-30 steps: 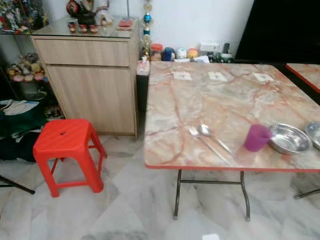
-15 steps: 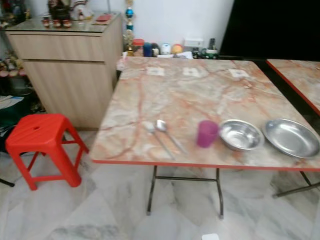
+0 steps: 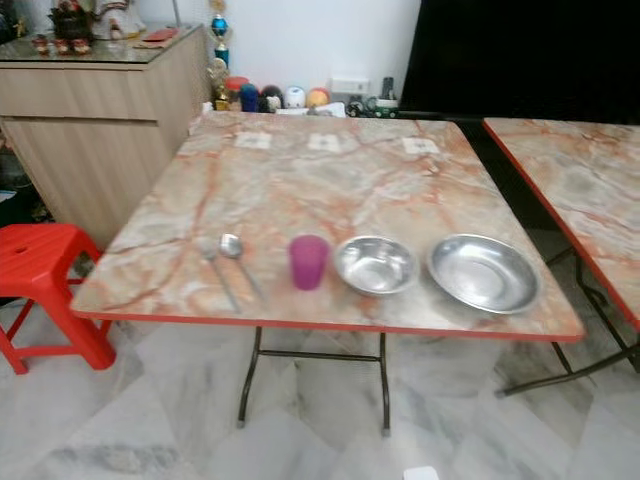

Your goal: Setting the table

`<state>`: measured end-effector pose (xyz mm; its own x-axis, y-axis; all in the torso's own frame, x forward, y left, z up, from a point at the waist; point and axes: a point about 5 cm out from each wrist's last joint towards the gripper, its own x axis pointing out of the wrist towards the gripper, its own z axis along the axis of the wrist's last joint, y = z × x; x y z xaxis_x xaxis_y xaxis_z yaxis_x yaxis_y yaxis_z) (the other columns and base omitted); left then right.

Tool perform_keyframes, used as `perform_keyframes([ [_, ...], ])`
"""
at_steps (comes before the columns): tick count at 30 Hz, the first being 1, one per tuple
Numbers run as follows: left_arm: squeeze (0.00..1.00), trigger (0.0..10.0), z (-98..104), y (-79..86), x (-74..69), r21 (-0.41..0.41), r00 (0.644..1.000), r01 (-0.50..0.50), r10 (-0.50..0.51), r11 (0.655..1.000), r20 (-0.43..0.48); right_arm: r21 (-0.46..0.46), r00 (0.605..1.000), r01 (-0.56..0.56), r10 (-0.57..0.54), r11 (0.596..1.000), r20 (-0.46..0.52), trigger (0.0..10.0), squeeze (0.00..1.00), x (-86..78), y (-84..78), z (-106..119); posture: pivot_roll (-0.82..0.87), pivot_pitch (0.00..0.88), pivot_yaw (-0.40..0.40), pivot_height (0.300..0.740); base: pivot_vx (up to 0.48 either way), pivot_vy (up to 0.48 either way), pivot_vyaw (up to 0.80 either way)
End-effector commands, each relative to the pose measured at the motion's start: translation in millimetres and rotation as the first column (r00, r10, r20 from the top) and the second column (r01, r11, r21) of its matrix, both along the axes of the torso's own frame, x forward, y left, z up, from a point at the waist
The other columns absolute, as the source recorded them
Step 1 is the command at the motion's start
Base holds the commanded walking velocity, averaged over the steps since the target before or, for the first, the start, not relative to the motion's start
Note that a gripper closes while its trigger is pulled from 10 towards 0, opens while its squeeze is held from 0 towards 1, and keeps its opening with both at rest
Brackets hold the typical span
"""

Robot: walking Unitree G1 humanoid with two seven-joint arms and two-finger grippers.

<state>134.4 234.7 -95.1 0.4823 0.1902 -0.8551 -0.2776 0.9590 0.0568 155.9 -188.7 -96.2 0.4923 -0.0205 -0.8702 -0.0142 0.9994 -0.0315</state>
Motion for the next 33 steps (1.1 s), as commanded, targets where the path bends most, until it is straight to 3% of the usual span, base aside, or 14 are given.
perform_keyframes([
  [1,0.0,10.0,-4.0,6.0,-21.8,0.007,0.991,0.132,-0.132,0.991,-0.034,0.193,0.97,0.164,-0.194,0.967,0.144,10.0,0.0,47.7,36.5,19.7,0.12,0.087,-0.047,0.74,0.0,0.0,0.0],
  [8,0.0,10.0,-3.3,7.1,-20.6,0.004,0.991,0.13,-0.129,0.992,-0.031,0.237,0.954,0.217,-0.257,0.947,0.153,10.0,0.0,48.6,39.7,20.5,0.12,0.069,-0.039,0.74,0.0,0.0,0.0],
  [24,0.0,10.0,-2.6,6.8,-18.6,0.003,0.989,0.147,-0.147,0.989,-0.023,0.262,0.945,0.238,-0.285,0.935,0.16,10.0,0.0,50.9,40.8,21.8,0.11,0.038,-0.035,0.74,0.0,0.0,0.0],
  [33,0.0,10.0,-2.5,7.3,-18.8,0.002,0.99,0.14,-0.14,0.99,-0.02,0.265,0.886,0.318,-0.385,0.91,0.26,10.0,0.0,55.0,36.3,27.5,0.09,0.059,-0.033,0.74,0.0,0.0,0.0],
])
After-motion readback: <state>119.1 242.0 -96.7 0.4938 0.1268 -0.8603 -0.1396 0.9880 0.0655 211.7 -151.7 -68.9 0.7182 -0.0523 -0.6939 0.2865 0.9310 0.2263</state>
